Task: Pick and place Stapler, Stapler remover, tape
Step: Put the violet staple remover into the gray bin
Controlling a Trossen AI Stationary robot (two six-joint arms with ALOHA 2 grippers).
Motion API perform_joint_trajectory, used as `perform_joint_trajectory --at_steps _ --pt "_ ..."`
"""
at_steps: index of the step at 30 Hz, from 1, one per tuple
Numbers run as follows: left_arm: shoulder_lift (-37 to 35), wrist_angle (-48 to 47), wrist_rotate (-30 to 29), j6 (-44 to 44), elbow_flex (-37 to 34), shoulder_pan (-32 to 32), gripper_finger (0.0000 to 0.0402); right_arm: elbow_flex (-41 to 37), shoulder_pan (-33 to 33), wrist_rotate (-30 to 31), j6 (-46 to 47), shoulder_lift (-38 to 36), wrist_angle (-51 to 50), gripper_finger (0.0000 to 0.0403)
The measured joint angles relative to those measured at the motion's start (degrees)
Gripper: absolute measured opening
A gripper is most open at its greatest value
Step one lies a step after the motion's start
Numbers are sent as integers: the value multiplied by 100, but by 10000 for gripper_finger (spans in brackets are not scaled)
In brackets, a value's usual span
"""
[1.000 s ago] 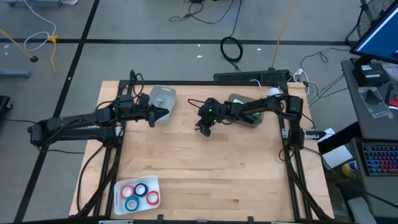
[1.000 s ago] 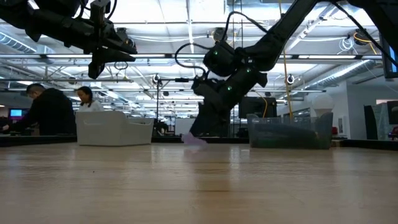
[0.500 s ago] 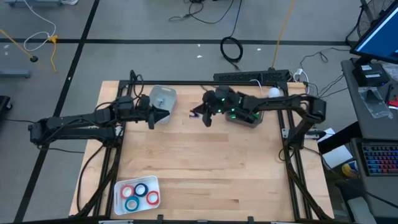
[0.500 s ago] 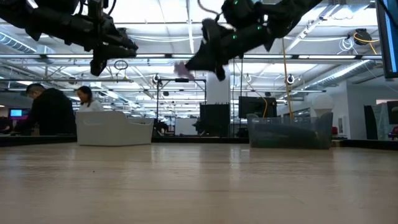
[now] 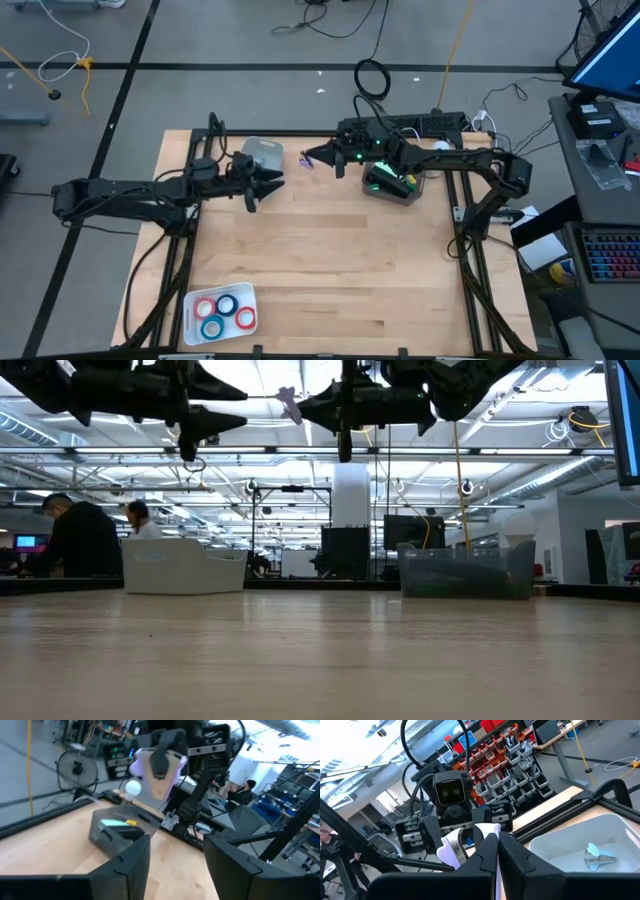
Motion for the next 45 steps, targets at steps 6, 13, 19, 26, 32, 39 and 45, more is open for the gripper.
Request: perform_joint_trajectory --at_steps 6,13,19,26,32,39,45 --pt "612 1257 -170 322 0 -162 190 0 39 0 78 2 21 0" --pt "1037 2062 -261 889 0 -334 182 0 44 -1 175 4 21 0" --pt "1145 2181 -532 1152 1 -423 182 0 44 -74 190 7 21 0" --pt "1143 2034 -573 1511 291 -421 182 0 132 -131 238 7 24 0" --pt "1228 1503 -570 1500 557 -408 182 0 160 -100 174 7 81 0" --pt "1594 1360 -518 1436 825 -412 182 0 158 -99 163 9 159 0" --pt "1654 1386 -518 1426 921 -412 182 -2 158 -105 106 9 144 0"
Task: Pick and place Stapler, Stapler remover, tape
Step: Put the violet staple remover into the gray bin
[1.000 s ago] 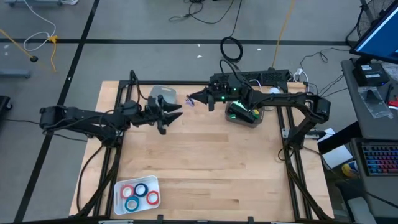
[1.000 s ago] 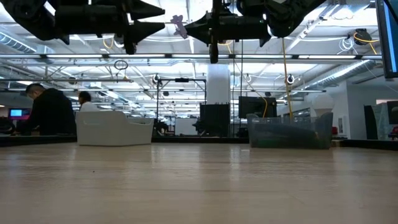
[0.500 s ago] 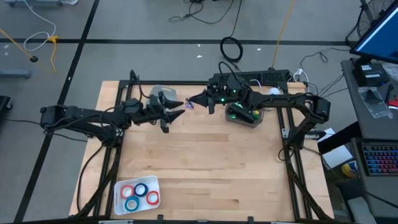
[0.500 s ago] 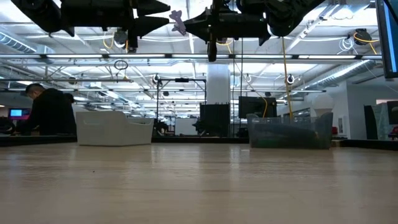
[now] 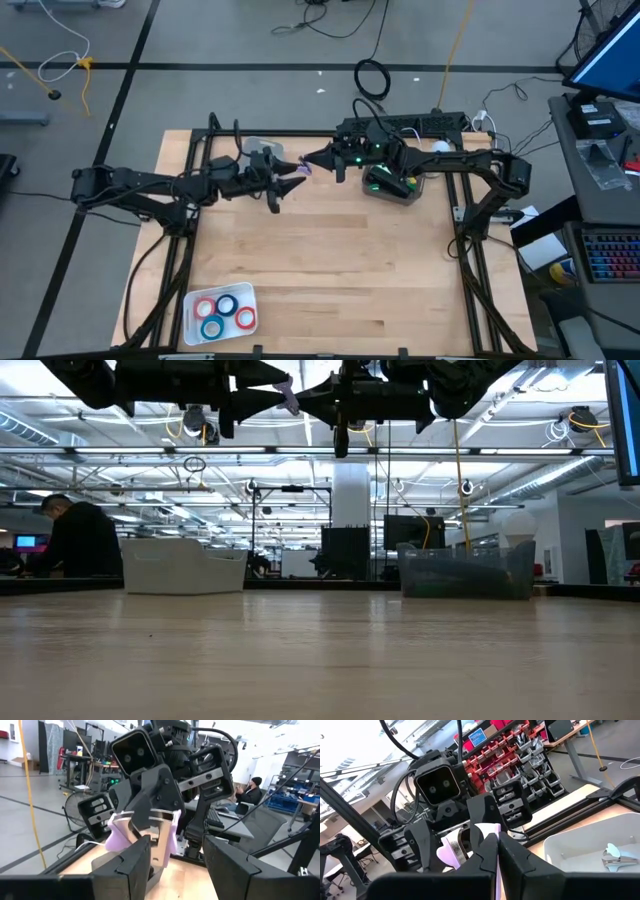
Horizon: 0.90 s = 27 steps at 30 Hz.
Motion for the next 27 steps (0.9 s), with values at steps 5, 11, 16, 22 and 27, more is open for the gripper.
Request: perform_joint_trajectory --at_steps 5,11,16,22,27 --pt "-68 80 0 -9 5 4 182 0 -11 0 -33 0 -36 0" --pt "-92 56 -4 -15 4 4 182 0 -11 -20 -70 0 -40 0" --pt "-87 15 -49 -119 4 4 171 0 -13 -22 -74 0 -40 0" --pt "-85 10 -55 -136 4 4 93 0 -11 -33 -74 0 -37 0" --pt "-87 2 -94 -116 4 34 19 0 -11 -43 -72 -2 -37 0"
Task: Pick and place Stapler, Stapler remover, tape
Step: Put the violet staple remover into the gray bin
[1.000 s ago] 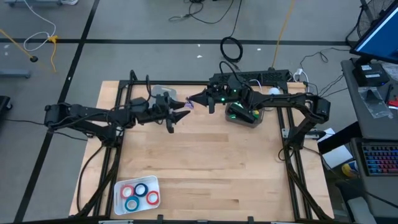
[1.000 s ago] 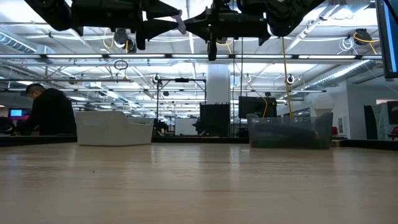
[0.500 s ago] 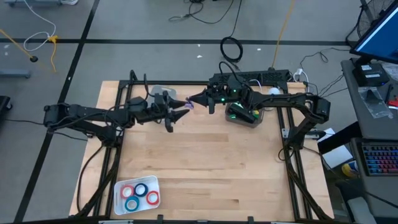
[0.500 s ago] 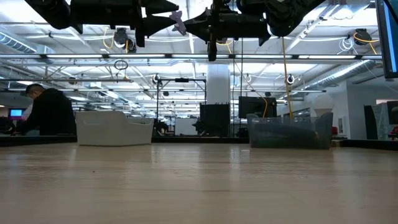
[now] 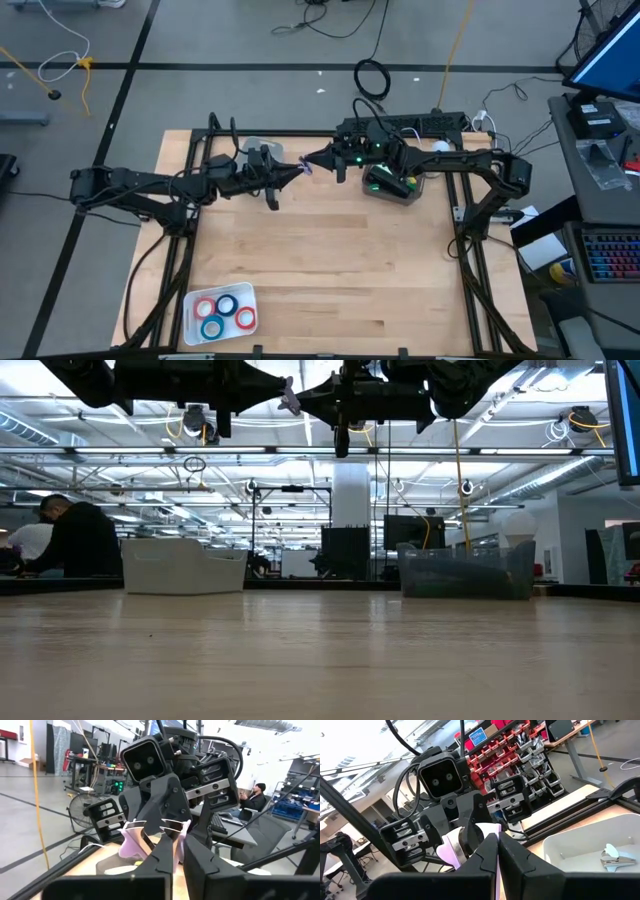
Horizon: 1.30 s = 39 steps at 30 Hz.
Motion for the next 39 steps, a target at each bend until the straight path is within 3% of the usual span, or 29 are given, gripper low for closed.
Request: perform_joint_trajectory --at_steps 13,28,33,39 --pt "0 1 98 -208 0 117 14 0 -4 23 0 0 -2 12" --pt "-49 -89 256 -236 -2 116 13 0 -142 23 2 0 -49 116" --pt "-290 -982 136 -236 -2 215 13 0 -238 40 -196 2 -74 147" --pt "-865 -2438 -474 -243 -4 352 13 0 -369 23 -272 2 -70 161"
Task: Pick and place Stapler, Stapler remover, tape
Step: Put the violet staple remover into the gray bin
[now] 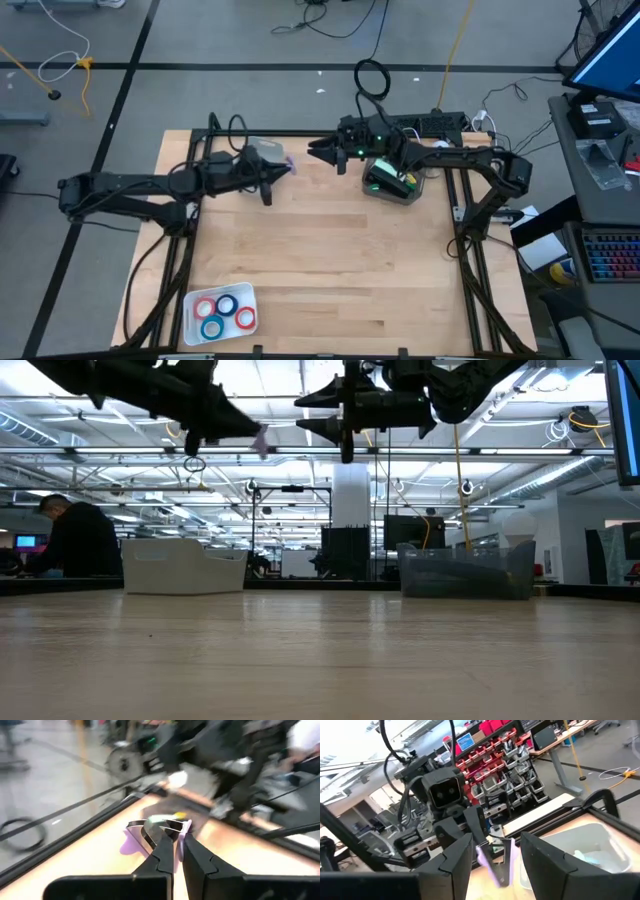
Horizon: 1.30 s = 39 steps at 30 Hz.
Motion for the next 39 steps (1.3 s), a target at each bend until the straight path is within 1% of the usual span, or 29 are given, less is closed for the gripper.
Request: perform_joint_trajectory --at_steps 4,7,10,12,16,20,24,28,32,35,39 --pt "-315 -916 -524 0 0 118 13 0 -76 2 -167 0 -4 159" --pt "-396 -1617 -927 -182 0 269 13 0 -86 2 -305 0 -15 156" --pt "-369 -2085 -1148 -450 0 504 13 0 -85 -2 -422 0 -20 157" --pt "-269 -2232 -1163 -553 0 699 13 0 -84 -2 -458 0 -39 157" --pt "-26 -2487 -996 -573 2 1105 13 0 -84 -2 -601 0 -283 155" --pt "320 -2672 -336 -570 0 1473 13 0 -84 -7 -832 0 -382 154" --pt "651 -2901 -49 -483 36 1663 13 0 -84 -5 -1127 0 -413 157" --pt "1001 -3687 -36 -108 535 1749 13 0 -86 -4 -1393 0 -408 155" --pt "1453 -4342 -46 275 1052 1895 13 0 -118 -4 -1448 0 -407 153" --pt "1760 -4568 120 353 1326 2061 13 0 -138 -2 -1448 0 -409 155" --pt "2186 -4835 249 471 1512 2208 13 0 -138 -3 -1448 0 -408 157"
